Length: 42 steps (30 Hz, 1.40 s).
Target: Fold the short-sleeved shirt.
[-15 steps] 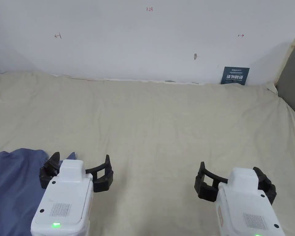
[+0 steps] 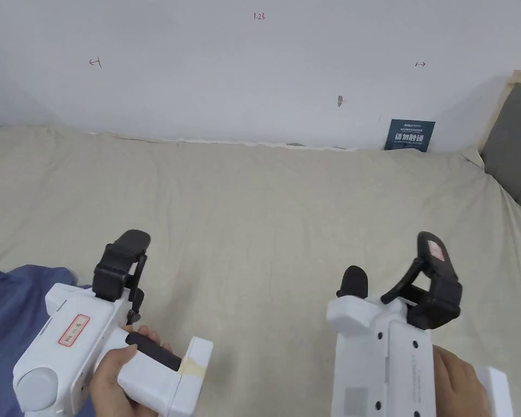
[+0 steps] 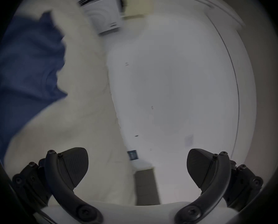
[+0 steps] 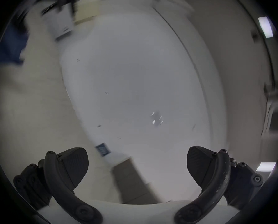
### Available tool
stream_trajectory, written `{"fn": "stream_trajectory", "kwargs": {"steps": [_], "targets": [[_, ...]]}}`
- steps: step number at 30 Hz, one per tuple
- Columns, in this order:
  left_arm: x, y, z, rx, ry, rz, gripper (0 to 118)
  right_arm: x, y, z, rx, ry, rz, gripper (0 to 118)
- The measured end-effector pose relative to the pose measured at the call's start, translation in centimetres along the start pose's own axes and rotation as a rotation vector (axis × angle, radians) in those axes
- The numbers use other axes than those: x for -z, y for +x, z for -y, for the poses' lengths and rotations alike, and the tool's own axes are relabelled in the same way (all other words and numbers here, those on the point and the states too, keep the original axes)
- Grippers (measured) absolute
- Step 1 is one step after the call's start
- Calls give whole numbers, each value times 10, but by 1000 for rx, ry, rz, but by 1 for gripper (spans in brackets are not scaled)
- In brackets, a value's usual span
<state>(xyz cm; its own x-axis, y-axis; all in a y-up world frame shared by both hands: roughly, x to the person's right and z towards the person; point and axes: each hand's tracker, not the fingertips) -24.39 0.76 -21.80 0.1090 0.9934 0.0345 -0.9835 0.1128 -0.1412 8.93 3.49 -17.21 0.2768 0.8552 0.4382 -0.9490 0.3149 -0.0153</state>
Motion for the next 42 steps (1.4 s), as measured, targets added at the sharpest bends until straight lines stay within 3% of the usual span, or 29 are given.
{"fn": "stream_trajectory", "kwargs": {"steps": [1,2,4,6,9,12,14,16,28,42], "targets": [[0,-1,-1,7,-3,-7,118,-2,-1,1,-33,16,17,118],[-1,1,-1,65,-6,-22,118,-2,-1,1,-3,2,7,118],[-6,27,18,303,-9,-87,118,2,7,3,158,-77,-71,118],[-9,49,34,702,33,-140,118,11,20,17,389,-193,-165,118],[-5,52,56,1195,100,-133,118,19,41,31,753,-317,-278,118],[-2,48,77,1506,124,-132,118,21,47,49,1044,-407,-349,118],[-1,45,86,1598,135,-150,118,22,45,57,1144,-442,-365,118],[1,38,85,1596,129,-155,118,22,42,62,1173,-462,-375,118],[-3,37,76,1523,141,-171,118,20,39,56,1103,-451,-389,118],[-5,39,81,1586,139,-153,118,21,44,52,1101,-446,-386,118]]}}
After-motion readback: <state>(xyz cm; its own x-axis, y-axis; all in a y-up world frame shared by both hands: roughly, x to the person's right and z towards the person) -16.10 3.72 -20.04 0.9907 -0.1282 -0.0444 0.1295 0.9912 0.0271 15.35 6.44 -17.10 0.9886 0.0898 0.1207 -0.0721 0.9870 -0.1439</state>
